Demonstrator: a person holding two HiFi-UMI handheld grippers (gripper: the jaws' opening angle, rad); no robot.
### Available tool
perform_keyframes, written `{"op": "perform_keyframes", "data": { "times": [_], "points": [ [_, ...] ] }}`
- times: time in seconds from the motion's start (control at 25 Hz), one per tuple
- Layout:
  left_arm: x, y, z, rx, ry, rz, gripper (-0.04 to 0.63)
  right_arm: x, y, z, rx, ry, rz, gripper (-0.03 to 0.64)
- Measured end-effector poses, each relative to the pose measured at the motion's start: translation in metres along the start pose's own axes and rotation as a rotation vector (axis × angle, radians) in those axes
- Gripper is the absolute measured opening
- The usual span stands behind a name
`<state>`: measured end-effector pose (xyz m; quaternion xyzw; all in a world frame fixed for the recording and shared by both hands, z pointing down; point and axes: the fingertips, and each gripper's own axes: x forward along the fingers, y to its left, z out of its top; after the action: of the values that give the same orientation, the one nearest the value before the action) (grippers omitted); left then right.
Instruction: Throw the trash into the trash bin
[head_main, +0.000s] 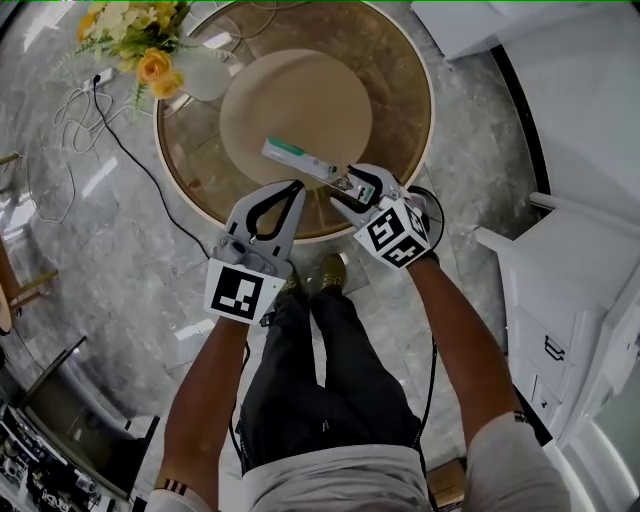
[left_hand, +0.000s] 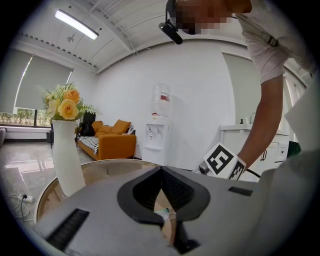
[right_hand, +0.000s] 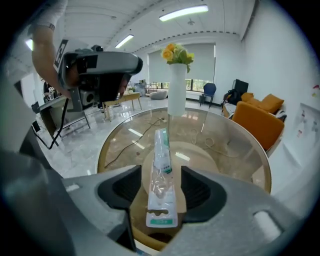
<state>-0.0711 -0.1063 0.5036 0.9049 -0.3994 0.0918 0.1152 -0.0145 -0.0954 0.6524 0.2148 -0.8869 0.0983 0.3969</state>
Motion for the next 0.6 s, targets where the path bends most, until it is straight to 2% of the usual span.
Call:
{"op": "perform_keyframes", "data": {
  "times": [0.28,0.44,0.52,0.6],
  "points": [
    [-0.001,0.000,-0.010,-0.004,0.013,-0.011,0.000,0.020,-0.001,-0.020,0.020,0.068,0.030,0.250],
    [-0.002,0.001,-0.012,-0.009,0.013,-0.014,0.000,0.024,-0.002,-0.022,0.029,0.068,0.031,0.249],
    [-0.002,0.001,-0.012,-0.007,0.012,-0.015,0.000,0.024,-0.004,-0.021,0.034,0.056,0.027,0.230],
    [-0.002,0.001,-0.012,-0.004,0.011,-0.019,0.000,0.023,-0.004,-0.021,0.037,0.048,0.025,0.173]
  ]
}}
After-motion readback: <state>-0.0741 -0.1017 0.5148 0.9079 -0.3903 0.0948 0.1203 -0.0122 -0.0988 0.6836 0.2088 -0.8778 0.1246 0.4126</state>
